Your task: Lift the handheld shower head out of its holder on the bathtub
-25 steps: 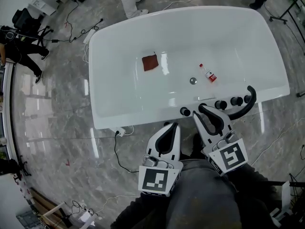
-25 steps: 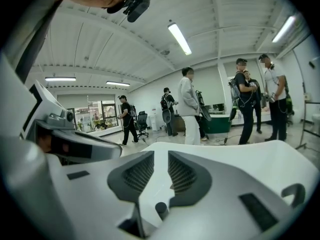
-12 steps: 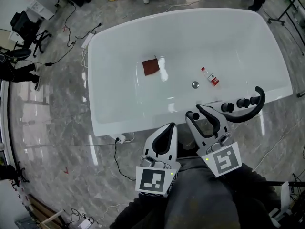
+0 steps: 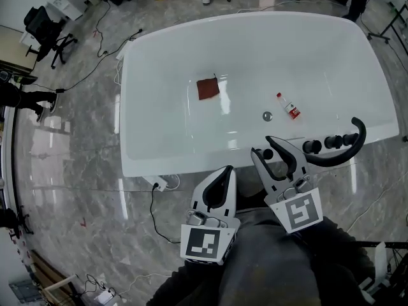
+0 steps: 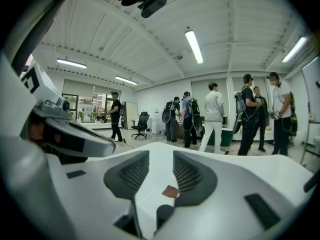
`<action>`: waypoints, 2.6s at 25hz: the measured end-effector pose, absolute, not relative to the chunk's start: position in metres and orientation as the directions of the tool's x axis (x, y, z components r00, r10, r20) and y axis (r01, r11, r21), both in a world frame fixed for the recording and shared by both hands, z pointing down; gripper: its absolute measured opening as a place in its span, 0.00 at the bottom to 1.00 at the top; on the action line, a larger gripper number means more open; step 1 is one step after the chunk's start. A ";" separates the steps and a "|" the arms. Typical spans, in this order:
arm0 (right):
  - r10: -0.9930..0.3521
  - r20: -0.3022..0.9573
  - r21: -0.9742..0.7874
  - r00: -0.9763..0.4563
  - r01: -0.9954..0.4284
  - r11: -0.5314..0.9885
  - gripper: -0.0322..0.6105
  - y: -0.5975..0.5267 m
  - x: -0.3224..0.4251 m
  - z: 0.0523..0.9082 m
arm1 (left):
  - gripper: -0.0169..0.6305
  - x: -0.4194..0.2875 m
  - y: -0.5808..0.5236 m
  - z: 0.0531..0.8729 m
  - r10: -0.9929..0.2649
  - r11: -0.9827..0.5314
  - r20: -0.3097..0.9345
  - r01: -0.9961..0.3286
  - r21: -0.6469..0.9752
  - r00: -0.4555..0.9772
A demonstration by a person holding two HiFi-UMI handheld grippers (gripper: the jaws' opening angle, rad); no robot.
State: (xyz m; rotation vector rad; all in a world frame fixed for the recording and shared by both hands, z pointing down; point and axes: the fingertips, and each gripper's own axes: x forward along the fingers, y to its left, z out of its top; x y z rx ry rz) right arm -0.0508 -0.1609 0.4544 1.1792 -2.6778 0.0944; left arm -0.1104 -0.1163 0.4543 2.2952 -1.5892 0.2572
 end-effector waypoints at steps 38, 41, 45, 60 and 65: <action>-0.709 0.276 0.004 -0.649 -0.736 0.677 0.21 -0.178 -0.053 0.528 | 0.03 -0.108 -0.135 0.509 -0.846 -0.330 0.382 -0.928 0.173 0.372; -0.714 0.274 0.008 -0.644 -0.741 0.671 0.21 -0.178 -0.054 0.514 | 0.03 -0.112 -0.136 0.495 -0.847 -0.330 0.380 -0.928 0.173 0.372; -0.717 0.260 0.014 -0.646 -0.740 0.672 0.21 -0.178 -0.056 0.486 | 0.03 -0.114 -0.136 0.472 -0.851 -0.328 0.373 -0.929 0.175 0.370; -0.726 0.245 0.027 -0.642 -0.744 0.668 0.21 -0.179 -0.067 0.392 | 0.03 -0.126 -0.136 0.381 -0.861 -0.324 0.352 -0.930 0.174 0.367; -0.735 0.235 0.029 -0.636 -0.751 0.659 0.21 -0.179 -0.067 0.368 | 0.03 -0.127 -0.138 0.358 -0.860 -0.334 0.347 -0.927 0.171 0.374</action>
